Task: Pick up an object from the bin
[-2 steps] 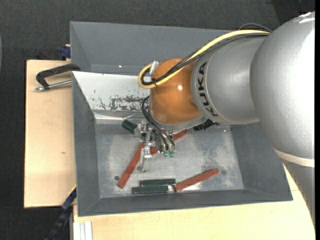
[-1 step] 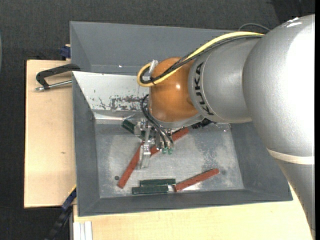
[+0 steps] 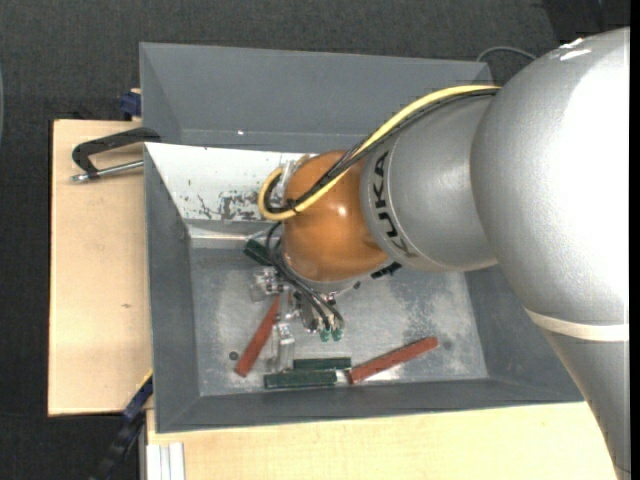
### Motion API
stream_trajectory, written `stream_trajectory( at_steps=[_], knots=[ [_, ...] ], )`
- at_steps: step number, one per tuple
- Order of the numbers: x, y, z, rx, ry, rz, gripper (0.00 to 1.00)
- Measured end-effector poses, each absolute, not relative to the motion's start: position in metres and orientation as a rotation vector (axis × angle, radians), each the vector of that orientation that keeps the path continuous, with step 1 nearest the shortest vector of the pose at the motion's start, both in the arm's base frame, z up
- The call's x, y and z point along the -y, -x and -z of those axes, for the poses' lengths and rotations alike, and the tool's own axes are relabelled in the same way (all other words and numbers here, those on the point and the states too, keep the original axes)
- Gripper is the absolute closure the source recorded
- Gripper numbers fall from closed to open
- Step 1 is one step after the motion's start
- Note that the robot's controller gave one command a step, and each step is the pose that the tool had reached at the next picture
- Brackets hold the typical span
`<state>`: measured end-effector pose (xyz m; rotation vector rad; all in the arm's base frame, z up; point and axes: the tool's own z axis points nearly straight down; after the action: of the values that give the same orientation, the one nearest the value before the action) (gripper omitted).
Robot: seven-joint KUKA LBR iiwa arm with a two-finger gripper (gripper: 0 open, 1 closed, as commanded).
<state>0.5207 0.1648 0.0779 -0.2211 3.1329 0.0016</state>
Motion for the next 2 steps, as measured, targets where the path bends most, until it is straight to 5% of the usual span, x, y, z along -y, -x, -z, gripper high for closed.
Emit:
stream_trajectory(
  at_steps=[1, 2],
  knots=[
    [-0.2195, -0.4906, -0.0707, -3.116, 0.403, -0.003, 1.0],
    [-0.2193, -0.4906, -0.0707, -3.116, 0.403, -0.003, 1.0]
  ],
)
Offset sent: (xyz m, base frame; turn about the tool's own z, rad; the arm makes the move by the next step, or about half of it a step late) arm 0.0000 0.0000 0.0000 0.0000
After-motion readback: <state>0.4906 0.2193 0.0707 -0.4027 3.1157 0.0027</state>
